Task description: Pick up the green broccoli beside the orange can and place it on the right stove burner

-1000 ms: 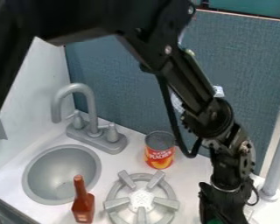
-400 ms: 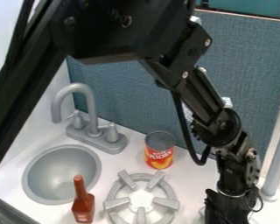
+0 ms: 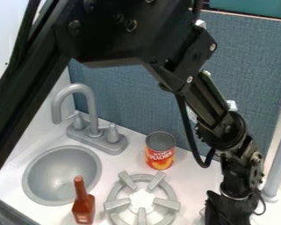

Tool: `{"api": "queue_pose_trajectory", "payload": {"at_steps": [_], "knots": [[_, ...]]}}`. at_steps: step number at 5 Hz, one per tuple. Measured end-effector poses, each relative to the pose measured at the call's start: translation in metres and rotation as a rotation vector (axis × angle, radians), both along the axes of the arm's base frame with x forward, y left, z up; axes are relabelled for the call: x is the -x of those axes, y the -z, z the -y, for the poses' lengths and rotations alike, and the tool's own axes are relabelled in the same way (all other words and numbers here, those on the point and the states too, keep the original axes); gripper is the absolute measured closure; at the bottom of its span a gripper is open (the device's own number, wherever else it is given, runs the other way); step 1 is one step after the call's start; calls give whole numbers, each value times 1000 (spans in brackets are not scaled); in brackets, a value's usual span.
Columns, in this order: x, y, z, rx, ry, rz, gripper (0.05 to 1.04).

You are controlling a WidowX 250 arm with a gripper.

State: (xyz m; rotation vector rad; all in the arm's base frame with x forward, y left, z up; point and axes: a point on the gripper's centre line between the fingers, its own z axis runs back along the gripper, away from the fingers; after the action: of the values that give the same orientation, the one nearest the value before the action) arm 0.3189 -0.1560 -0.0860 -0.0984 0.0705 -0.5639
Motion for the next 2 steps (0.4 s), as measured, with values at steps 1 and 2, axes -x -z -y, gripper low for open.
{"api": "queue_pose_trajectory", "payload": {"at_steps": [1,2], "knots": [[-1,-25,-4,11,-61,31,95],[-2,-64,-14,79,-166,78,93]]}}
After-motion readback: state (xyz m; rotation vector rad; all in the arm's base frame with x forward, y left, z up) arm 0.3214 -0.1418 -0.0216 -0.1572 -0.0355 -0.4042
